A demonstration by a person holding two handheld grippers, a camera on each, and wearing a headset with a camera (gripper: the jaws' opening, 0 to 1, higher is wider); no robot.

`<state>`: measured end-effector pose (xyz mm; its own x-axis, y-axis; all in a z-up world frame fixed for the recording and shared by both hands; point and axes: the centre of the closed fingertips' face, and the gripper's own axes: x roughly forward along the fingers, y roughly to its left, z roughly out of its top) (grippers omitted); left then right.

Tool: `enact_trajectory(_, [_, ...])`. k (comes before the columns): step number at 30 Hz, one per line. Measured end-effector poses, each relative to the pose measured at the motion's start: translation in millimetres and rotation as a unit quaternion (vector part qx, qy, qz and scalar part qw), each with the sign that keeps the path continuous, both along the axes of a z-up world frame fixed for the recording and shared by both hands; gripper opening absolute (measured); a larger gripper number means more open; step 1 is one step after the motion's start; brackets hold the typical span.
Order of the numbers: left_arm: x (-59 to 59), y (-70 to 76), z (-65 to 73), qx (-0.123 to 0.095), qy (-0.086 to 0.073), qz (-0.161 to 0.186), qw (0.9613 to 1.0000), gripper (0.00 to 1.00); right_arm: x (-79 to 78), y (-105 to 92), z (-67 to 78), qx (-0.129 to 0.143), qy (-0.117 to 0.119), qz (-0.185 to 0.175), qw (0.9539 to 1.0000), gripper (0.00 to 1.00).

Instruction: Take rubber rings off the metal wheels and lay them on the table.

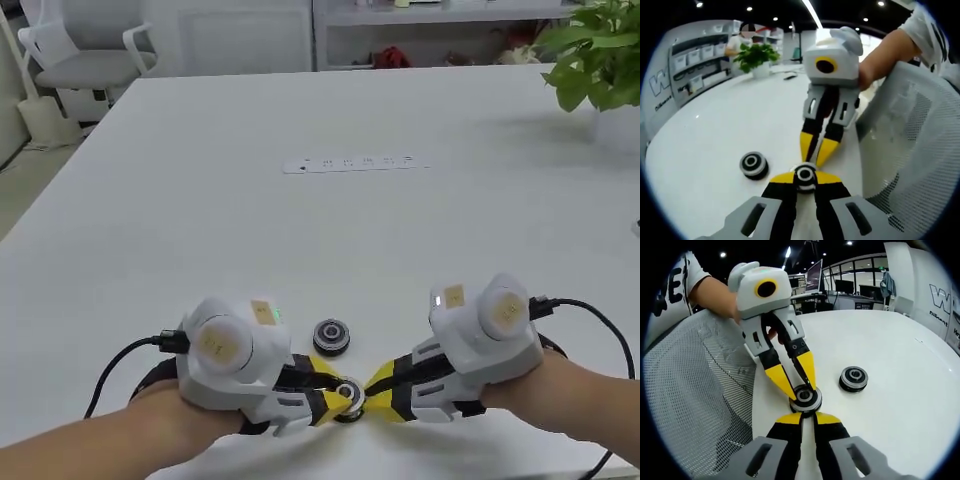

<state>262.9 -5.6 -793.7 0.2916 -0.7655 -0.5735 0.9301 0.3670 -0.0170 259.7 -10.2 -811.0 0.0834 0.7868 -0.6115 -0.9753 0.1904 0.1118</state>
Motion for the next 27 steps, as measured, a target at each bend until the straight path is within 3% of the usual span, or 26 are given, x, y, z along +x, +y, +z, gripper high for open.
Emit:
enact_trajectory(19, [-0.3, -0.1, 0.0, 0.001, -0.004, -0.001, 1.0, 0.13, 4.6, -2.9, -1.4, -0.001, 0.06, -0.043, 0.9973, 0.0])
enact_trajectory(20, [-0.2, -0.1, -0.1, 0.001, -0.004, 0.0, 1.0, 0.13, 3.5, -3.0, -1.6, 0.001, 0.082, -0.059, 0.9949, 0.0])
enact_trajectory(27, [-0.1, 0.1, -0.4, 0.001, -0.005, 0.001, 1.0, 0.13, 4.5, -3.1, -1.7, 0.002, 0.084, -0.062, 0.9945, 0.0])
